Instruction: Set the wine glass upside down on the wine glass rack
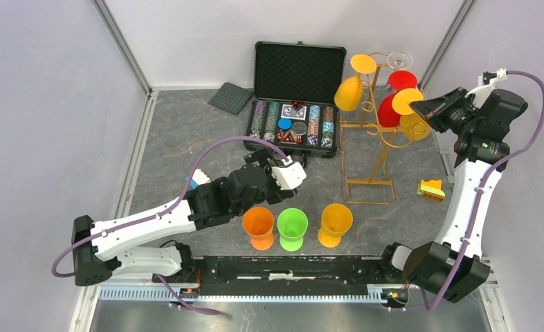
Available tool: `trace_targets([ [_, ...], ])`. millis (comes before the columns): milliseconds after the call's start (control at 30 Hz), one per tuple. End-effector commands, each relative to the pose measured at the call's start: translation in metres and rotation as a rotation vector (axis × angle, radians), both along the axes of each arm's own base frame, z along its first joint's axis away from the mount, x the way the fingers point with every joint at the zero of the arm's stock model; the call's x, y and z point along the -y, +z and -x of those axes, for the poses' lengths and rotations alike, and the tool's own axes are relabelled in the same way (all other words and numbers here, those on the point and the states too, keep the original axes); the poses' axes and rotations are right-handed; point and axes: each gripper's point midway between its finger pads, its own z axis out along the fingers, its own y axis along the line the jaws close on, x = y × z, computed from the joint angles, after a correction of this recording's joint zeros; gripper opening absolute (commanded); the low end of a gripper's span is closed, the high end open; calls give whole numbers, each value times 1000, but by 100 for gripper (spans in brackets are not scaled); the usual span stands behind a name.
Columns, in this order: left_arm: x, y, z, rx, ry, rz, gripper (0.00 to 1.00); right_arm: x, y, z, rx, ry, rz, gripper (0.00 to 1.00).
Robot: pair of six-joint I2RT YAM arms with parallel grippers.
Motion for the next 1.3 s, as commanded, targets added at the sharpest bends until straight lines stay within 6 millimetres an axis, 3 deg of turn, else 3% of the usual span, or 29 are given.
trace_targets([
  [0, 4, 14, -2, 3, 24, 74, 100, -7, 21, 2, 85, 36, 23, 0],
  [233, 7, 16, -4, 5, 28, 81, 100, -8, 6, 10, 52, 47, 75, 26],
  [467, 13, 21, -5, 9, 18, 83, 100, 8, 15, 14, 13, 7, 238, 47],
  [500, 14, 22, -6, 8, 19, 83, 100, 10, 16, 15, 7, 6, 256, 53],
  [800, 24, 48, -7, -27, 28, 157, 100, 22, 17, 23, -22, -18, 377, 72],
  [1033, 33, 53, 20, -250, -69, 221, 100, 31, 45, 27, -6, -50, 471, 84],
  [1167, 30, 40, 42, -432, -114, 195, 100, 33, 66, 28, 23, -67, 497, 85],
  [1267, 18, 26, 53, -593, -35, 171, 100, 36, 72, 29, 32, -87, 516, 87],
])
